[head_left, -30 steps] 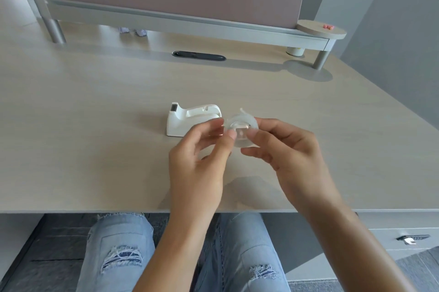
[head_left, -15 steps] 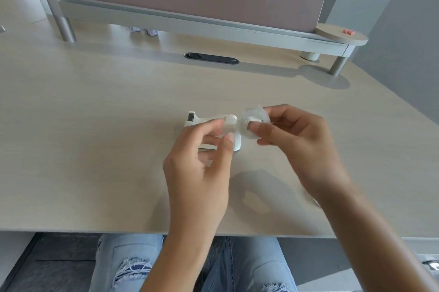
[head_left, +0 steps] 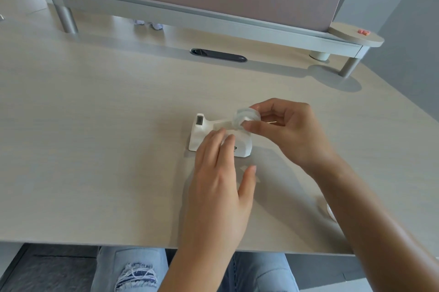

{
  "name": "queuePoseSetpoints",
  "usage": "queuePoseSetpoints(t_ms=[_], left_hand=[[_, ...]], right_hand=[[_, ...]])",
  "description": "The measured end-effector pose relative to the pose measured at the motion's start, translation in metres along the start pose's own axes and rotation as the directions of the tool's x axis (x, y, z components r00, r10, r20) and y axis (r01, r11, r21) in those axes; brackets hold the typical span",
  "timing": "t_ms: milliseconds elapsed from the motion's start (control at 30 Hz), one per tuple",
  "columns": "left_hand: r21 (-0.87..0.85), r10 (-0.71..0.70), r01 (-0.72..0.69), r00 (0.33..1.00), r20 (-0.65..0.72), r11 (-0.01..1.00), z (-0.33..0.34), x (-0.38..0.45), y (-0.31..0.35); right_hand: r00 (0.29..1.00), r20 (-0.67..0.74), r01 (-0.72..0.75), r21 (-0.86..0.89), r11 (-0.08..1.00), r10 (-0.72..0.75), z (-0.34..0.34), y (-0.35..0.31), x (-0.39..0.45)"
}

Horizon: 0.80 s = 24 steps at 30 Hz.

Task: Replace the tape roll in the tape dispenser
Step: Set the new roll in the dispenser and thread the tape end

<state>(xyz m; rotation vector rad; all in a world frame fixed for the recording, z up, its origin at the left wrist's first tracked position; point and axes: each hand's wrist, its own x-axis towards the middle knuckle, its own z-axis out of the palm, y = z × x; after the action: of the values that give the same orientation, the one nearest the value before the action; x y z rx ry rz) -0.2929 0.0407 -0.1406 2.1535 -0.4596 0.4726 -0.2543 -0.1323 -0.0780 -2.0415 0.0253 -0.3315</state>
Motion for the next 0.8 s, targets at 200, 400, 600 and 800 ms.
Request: queuePoseSetpoints(t_ms=[200,400,600,800], left_hand=[[-0.01,-0.015,0.016,1.0,0.01,1.0,0.001,0.0,0.0],[-0.009,-0.024,0.024,0.999,0.03,1.0,0.0,0.0,-0.001],[-0.002,-0.037,0.037,0.999,0.04,0.999,-0.002,0.001,0.001],[-0.018,-0.045,0.045,0.998,0.035,0.999,-0.002,0.001,0.001]], right_hand=[[1.0,-0.011,-0.008,-0.027,1.0,0.008,0.003,0.002,0.002],[0.997,0.078,-0.017,-0.148,0.989,0.028,-0.001,-0.013,0.005],[0.991,0.112,-0.045,-0.27,0.962,0.077,0.002,-0.024,0.014],[0.989,0.125,-0.029,-0.347,0.937,0.077,0.003,-0.029,0.019]])
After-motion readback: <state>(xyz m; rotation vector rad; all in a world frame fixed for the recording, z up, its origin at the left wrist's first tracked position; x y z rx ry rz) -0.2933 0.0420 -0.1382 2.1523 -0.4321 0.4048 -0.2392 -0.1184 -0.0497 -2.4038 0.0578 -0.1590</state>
